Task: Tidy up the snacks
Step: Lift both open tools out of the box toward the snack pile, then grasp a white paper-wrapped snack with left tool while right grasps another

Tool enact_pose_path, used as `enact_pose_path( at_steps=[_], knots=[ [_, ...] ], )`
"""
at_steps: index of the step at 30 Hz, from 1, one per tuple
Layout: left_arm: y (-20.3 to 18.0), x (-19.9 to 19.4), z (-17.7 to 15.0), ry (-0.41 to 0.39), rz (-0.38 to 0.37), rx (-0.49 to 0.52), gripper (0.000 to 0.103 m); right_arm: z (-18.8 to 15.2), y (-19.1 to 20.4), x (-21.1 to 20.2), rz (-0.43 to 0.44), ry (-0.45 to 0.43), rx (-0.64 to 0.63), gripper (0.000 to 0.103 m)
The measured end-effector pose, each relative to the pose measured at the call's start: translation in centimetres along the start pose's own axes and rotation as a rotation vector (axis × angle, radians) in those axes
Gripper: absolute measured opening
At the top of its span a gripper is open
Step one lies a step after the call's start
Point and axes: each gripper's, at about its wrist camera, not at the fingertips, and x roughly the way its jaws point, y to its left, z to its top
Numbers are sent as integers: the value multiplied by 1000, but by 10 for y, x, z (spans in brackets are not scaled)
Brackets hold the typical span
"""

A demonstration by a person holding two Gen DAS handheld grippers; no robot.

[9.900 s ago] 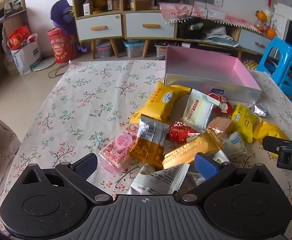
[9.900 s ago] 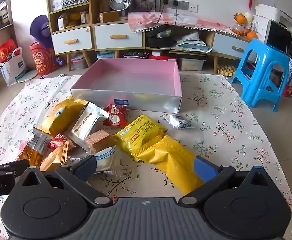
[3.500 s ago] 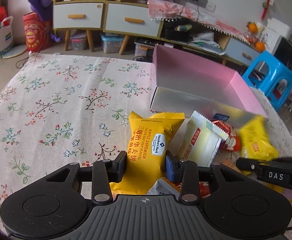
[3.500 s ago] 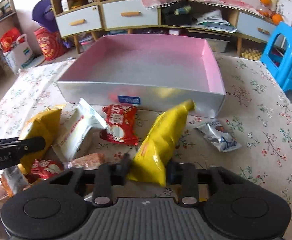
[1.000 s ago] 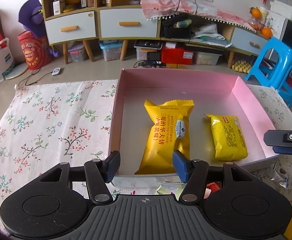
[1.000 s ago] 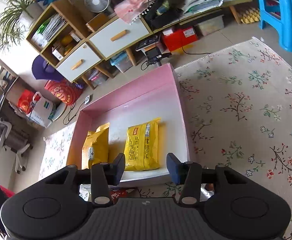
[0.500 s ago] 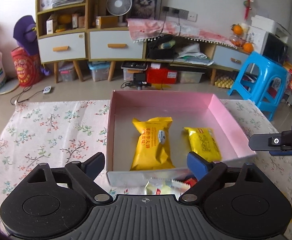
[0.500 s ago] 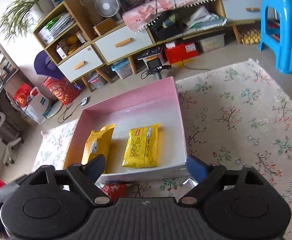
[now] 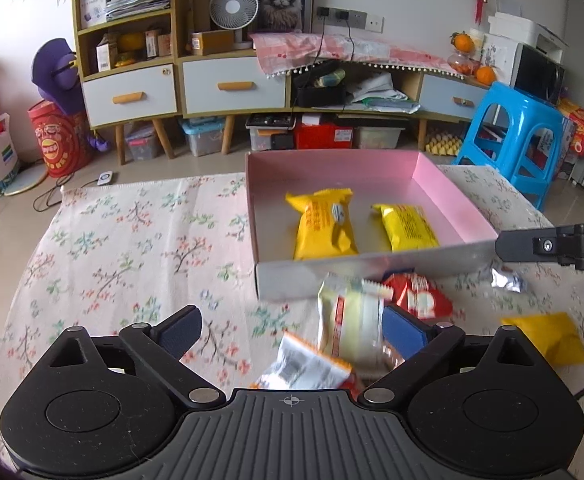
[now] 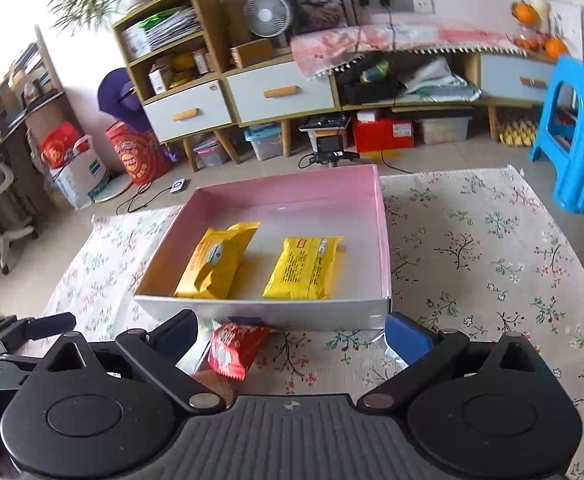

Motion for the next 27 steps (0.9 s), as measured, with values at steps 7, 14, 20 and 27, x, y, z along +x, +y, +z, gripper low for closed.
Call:
enact_pose_path(
  at_steps=[7,14,20,27],
  knots=[
    [14,-12,-22,-1,-40,2,99,-23,9,-11,7,-67,-116,94],
    [33,-28,-40,-19,-123,-20,99,-46,19,-15,44,-90,-210,94],
    [39,-34,-56,-14,-206,30,99,-65,32,-16,113,-85,-309,94],
    [29,-31,-71,58,-283,99,99,-77,46,-17,180,-55,-377,94]
  ],
)
